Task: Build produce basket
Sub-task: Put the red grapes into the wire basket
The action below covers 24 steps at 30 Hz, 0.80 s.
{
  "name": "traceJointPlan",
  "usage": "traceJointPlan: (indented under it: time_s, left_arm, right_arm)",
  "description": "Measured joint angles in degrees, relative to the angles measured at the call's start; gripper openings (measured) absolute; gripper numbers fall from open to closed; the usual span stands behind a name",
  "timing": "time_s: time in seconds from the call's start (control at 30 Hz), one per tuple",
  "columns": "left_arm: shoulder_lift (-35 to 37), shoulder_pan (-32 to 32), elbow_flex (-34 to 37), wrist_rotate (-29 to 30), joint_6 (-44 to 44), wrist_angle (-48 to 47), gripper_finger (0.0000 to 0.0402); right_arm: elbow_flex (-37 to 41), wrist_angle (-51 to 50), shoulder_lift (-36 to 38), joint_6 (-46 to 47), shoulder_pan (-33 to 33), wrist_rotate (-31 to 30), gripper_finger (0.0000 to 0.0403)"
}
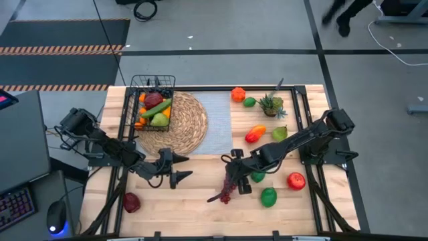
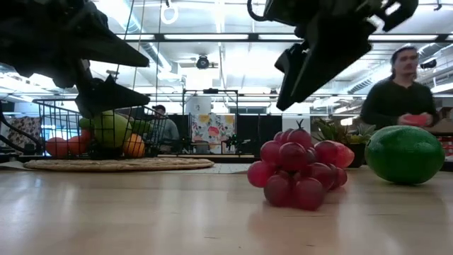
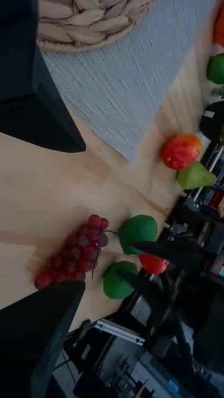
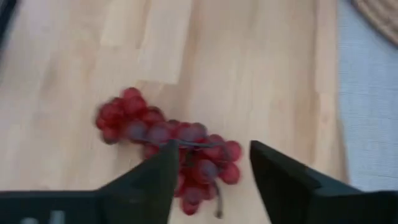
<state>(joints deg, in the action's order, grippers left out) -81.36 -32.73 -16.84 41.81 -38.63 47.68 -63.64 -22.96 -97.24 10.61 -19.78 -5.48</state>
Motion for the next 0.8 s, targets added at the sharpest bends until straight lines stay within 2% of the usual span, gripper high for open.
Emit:
traceJointPlan:
  time_s: [0.2, 0.4, 0.6, 0.8]
  left_arm:
    - [0.0, 0.04, 0.0, 0.1, 0.22, -0.02, 0.0357]
    - [0.0, 0.04, 0.0, 0.19, 0.28, -0.33, 0.0357]
    - [0.0, 0.04, 0.0, 0.19, 0.31, -0.52, 0.0357]
    - [0.0, 0.04, 0.0, 0.19, 0.33, -0.52, 0.0357]
  right_arm:
    - [0.0, 1.33, -4.3, 1.36, -1.64, 3.27, 0.0297]
    - [-0.09, 3.09, -9.94, 2.53, -1.89, 3.26, 0.0352]
    - [-0.31, 5.84, -13.08, 2.23, -1.97, -1.03, 0.0352]
    - [0.13, 6.96, -11.56, 2.69, -1.89, -5.0, 0.0303]
